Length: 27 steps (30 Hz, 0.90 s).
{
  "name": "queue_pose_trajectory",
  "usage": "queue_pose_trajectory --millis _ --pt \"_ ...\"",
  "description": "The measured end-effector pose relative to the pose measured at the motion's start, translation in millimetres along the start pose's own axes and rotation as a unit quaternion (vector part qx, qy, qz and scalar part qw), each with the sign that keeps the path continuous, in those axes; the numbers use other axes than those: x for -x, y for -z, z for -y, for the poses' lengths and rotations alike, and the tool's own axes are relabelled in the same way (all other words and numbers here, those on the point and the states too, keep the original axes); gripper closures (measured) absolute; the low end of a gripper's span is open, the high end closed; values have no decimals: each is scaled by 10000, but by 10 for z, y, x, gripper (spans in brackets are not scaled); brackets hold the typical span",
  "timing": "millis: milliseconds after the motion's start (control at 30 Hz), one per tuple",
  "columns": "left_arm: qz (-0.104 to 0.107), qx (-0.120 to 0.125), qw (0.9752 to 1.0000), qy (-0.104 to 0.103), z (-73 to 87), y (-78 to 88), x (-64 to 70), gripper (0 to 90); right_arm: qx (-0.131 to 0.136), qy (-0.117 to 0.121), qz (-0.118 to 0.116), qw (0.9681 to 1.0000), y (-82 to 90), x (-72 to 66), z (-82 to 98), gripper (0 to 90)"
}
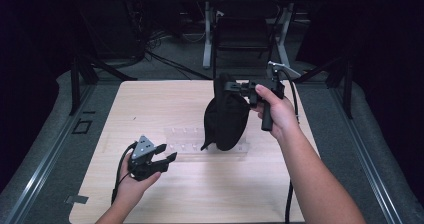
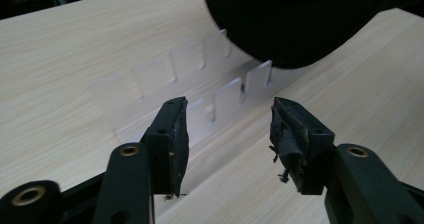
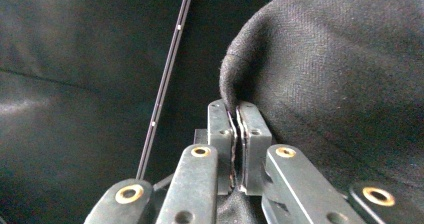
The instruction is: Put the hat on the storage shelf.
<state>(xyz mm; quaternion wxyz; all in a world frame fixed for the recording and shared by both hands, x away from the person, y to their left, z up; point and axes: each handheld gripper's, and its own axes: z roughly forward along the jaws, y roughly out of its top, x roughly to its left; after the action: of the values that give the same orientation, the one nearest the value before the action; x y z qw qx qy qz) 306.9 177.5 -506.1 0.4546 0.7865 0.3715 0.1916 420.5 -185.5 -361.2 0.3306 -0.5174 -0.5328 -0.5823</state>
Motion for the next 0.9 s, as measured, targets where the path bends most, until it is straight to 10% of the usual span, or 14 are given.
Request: queue_pose_trajectory --millis 900 --pt "501 145 9971 -551 -448 -309 528 589 88 -64 -121 9999 -68 17 -10 861"
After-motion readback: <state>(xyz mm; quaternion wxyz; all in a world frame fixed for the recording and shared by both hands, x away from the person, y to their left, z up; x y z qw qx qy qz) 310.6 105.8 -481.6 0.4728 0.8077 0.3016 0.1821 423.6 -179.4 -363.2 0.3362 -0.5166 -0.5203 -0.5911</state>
